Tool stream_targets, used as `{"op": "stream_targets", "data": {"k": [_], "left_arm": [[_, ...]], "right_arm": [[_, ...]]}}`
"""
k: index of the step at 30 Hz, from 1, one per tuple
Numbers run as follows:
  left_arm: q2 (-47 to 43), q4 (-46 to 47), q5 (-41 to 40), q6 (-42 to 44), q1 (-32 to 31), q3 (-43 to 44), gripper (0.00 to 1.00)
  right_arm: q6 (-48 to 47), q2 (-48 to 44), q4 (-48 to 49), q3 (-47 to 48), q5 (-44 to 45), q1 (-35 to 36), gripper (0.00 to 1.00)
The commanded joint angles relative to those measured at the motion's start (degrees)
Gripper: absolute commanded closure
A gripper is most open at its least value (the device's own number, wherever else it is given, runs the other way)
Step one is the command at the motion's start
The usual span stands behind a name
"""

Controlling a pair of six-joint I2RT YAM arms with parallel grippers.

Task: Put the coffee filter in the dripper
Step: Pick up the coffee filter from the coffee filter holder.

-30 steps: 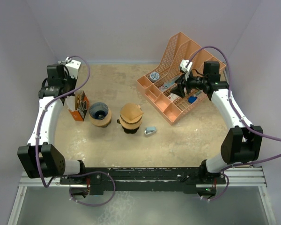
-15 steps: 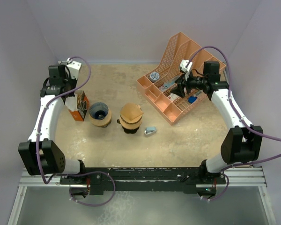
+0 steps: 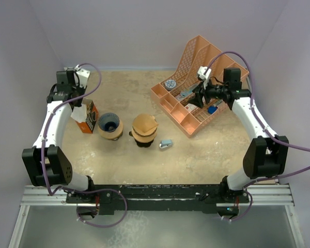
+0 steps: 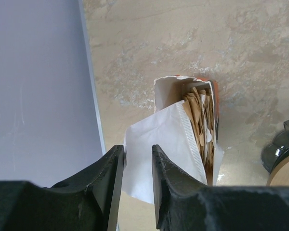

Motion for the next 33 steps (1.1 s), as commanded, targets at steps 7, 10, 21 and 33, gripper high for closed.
{"op": "stream_targets", "data": {"k": [7,10,21,33], "left_arm": [[-1.12,2.59,-4.24,1.44,0.48,3.95,0.68],[-1.47,2.28,-4.72,1.6,0.5,4.58,0.66],[0.02,-3.85,-1.79,-0.83,2.32,9.74,0.55],[2.7,-11.22,17.03,-7.48,14.73,11.4,0.49]], "right_arm": [[-0.94,0.19,-0.52,1.96,-2.01,-0.14,0.36],[-0.94,0.21,-0.52,1.93,-2.08,-0.14,0.36],[-1.04,0.27,-0.52,1.88,-2.28,-0.14,0.36],[-1.75,1.09,-1.52,2.32,-2.8,-0.14,0.36]]}}
